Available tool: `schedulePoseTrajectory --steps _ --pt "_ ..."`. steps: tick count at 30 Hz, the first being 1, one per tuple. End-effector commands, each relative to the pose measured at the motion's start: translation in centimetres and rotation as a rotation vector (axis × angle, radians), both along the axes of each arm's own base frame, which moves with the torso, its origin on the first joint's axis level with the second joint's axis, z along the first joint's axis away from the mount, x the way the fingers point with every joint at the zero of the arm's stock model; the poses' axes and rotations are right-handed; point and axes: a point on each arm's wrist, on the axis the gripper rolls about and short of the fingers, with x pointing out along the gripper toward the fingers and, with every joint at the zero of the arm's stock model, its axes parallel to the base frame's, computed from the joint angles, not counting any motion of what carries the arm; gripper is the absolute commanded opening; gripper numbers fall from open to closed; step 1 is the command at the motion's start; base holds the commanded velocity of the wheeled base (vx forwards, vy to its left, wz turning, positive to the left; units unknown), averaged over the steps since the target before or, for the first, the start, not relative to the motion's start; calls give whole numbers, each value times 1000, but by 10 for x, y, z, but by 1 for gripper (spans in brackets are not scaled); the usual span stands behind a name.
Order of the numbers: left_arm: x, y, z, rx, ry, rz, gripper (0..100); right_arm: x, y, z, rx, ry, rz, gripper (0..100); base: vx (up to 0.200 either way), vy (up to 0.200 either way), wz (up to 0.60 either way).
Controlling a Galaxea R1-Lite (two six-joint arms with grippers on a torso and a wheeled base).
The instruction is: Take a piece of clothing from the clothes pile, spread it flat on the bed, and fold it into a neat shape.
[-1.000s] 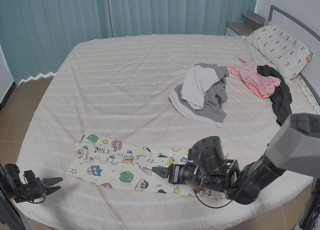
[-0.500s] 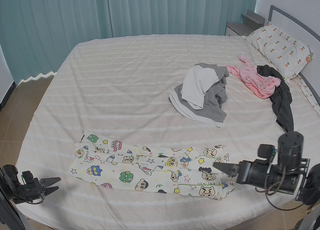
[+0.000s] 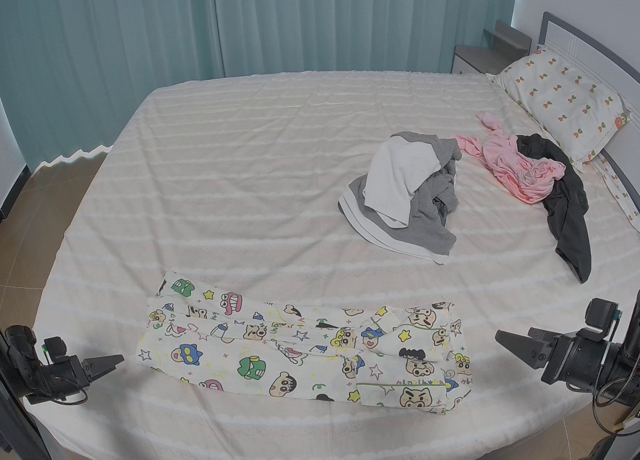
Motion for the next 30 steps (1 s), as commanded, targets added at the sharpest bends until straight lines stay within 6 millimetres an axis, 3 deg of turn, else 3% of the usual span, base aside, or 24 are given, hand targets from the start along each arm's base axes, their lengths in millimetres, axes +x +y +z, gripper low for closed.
schedulePoseTrajectory --steps 1,5,11,14,21,27,30 --pt "10 -4 6 25 -14 -32 100 -7 -5 5 25 -41 5 100 0 0 0" --pt "22 -5 18 80 -32 -36 100 -7 -5 5 23 -40 2 100 0 0 0" --pt "78 6 38 269 -1 94 100 -9 -5 4 17 -38 7 100 0 0 0" --pt "102 0 45 328 -2 107 100 -8 -5 3 15 -36 7 100 0 0 0" --pt "151 -30 64 333 -5 -45 100 -10 -5 2 3 -39 14 100 0 0 0" --pt "173 -30 50 551 39 -79 100 -11 -5 0 -15 -39 26 100 0 0 0" --pt "176 -29 45 569 42 -96 100 -11 -5 0 -14 -39 26 100 0 0 0"
